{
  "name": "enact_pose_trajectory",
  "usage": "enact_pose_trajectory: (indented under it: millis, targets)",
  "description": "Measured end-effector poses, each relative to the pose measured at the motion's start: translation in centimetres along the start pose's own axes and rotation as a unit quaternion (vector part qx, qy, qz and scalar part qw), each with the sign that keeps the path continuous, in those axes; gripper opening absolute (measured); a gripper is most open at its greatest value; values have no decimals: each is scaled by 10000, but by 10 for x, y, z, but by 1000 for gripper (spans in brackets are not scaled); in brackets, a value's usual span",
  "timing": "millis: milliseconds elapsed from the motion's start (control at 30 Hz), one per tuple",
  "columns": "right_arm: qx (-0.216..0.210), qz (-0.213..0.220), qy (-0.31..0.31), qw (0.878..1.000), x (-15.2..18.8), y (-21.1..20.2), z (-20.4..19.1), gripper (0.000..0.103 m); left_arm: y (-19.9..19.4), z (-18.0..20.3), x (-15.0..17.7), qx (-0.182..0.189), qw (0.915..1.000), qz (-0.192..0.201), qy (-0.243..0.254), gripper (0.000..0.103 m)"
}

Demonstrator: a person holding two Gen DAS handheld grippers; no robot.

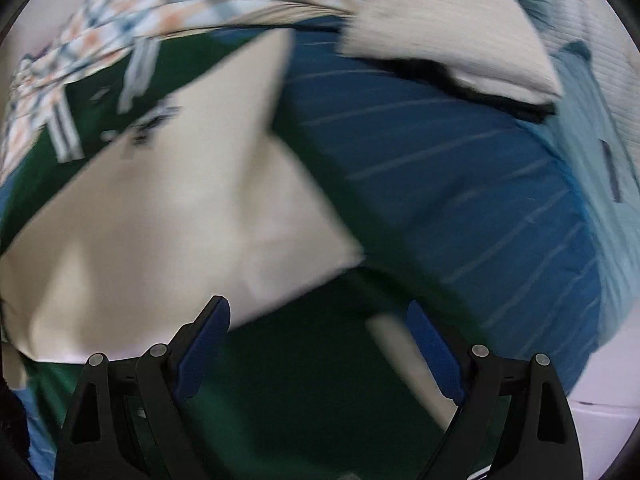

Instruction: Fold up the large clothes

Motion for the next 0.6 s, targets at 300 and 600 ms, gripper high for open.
enact_pose_trajectory:
  millis: [300,600]
  targets:
    - [-735,-379,534,9951,5,19,124,92,99,70,56,-303,9880,-1335,720,30]
    - [-1571,-401,-350,9862,-4,2,127,92,65,76,53,-201,9903,-914,1027,103]
Point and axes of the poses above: each gripper's, at about its wrist camera, not at the fingertips, and y roughly the way its jaws point, z to its right, x to its underside, the point moved 3 cm from there along y, roughly the way its jaws point, and after that the axes turned 8 degrees about -z, right-handed, at the moved point
